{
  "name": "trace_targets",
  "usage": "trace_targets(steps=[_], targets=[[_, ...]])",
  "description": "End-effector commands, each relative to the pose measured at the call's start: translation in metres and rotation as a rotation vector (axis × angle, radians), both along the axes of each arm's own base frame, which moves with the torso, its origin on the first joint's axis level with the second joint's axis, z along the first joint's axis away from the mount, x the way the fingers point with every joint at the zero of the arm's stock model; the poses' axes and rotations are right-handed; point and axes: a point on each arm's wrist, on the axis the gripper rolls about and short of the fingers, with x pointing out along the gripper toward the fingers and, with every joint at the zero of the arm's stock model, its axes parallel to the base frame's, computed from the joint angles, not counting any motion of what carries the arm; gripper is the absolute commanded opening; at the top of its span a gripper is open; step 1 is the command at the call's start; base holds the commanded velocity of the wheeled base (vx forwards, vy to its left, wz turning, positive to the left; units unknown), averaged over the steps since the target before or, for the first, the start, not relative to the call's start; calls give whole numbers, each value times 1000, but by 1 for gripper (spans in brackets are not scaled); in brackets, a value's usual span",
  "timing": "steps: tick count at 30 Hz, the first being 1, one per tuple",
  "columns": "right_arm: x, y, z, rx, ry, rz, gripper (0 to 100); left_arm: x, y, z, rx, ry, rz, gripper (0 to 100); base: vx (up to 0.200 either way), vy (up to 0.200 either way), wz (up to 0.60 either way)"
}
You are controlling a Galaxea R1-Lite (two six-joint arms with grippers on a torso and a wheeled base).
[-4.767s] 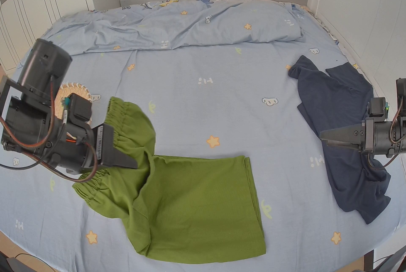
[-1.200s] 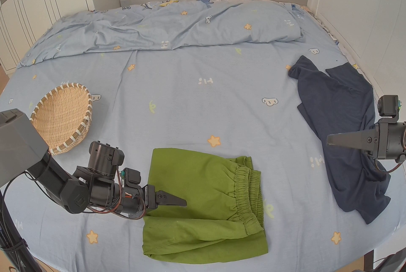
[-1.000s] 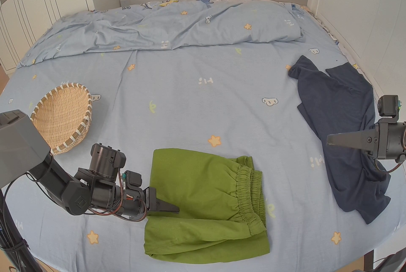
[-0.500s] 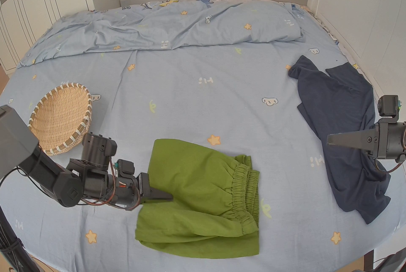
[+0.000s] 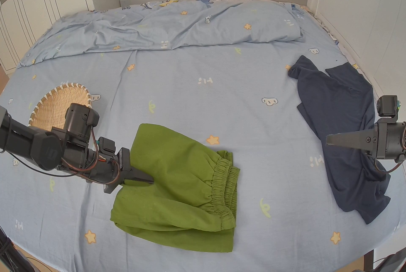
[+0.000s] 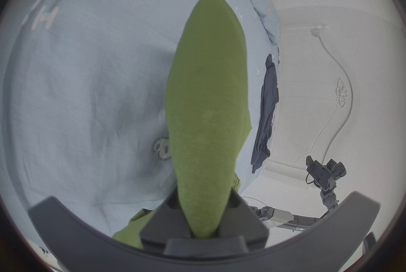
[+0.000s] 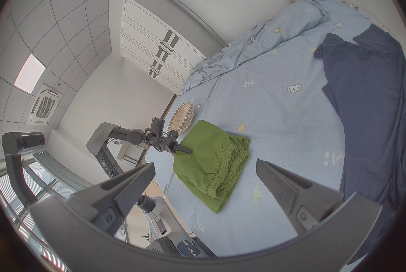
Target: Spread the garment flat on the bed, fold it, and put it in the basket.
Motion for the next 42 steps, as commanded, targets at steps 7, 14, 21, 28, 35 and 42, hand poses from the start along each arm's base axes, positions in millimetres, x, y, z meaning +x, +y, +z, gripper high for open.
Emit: trace_targets(steps=[7,14,21,28,35,42], targets=[[1,0,-1,-1,4,2,100,6,12,37,61,-65,-52,0,0,200,0],[1,0,-1,0,3,0,100,5,10,35,62,-60,-61,0,0,200,0],[1,0,-1,0,3,0,100,3,9,34,65,-57,-68,0,0,200,0],[1,0,-1,-1,3,-1,100,-6,6,36,80,-77,-106,0,0,200,0],[0,-2,1,1,-6,-7,100,-30,-5,61,82,-170,-169,0,0,0,0],[-1,-3,2,2,-9,-15,100,-45,-9,95,87,-336,-228,0,0,0,0]])
